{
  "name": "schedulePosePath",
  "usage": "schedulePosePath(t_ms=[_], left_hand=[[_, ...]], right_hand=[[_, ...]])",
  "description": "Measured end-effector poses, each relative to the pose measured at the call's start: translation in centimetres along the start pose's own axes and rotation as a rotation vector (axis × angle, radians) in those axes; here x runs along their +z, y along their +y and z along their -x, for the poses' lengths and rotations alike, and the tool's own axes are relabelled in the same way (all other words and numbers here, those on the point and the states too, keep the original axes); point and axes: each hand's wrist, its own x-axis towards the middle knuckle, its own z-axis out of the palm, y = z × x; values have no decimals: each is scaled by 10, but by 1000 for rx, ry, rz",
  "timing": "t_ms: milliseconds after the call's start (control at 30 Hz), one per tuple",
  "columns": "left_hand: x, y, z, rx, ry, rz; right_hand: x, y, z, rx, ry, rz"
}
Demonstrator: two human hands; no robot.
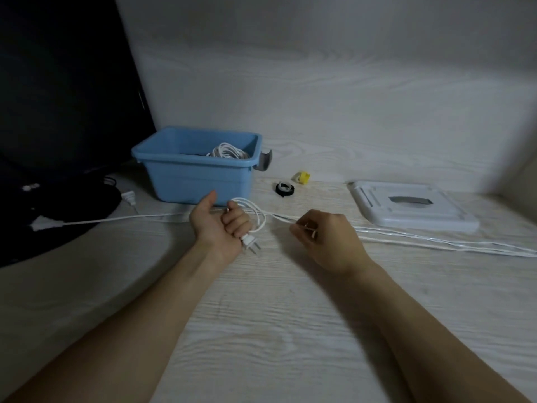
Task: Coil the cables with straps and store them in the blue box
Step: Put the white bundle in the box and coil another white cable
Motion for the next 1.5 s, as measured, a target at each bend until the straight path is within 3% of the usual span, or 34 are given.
schedulePosePath(t_ms=[133, 300, 400, 533, 667, 767, 900, 1133, 1267, 1500], left_hand=[[3, 9, -2, 112, 69, 47], [10, 7, 0, 197, 90, 45], [9, 3, -4, 222, 98, -174], [9, -11, 1, 357, 31, -705], [6, -14, 11, 409, -219, -1056], [6, -14, 13, 445, -295, -1172], [6, -15, 19, 306, -397, -1176], [8, -22, 28, 178, -455, -1248], [8, -15, 24, 32, -363, -1098], [26, -12, 25, -226, -376, -724]], right_hand=[[7, 2, 1, 5, 14, 69], [23, -23, 11, -292, -110, 117], [32, -43, 16, -452, -95, 141], [32, -50, 16, -552, 15, 82], [24, -46, 13, -524, 151, 5], [17, -39, 7, -445, 294, -35], [8, -29, 2, -380, 408, -34], [2, -10, -2, -319, 273, -114], [-5, 0, -7, -266, 238, -102], [-26, 11, -5, -161, 215, -166]])
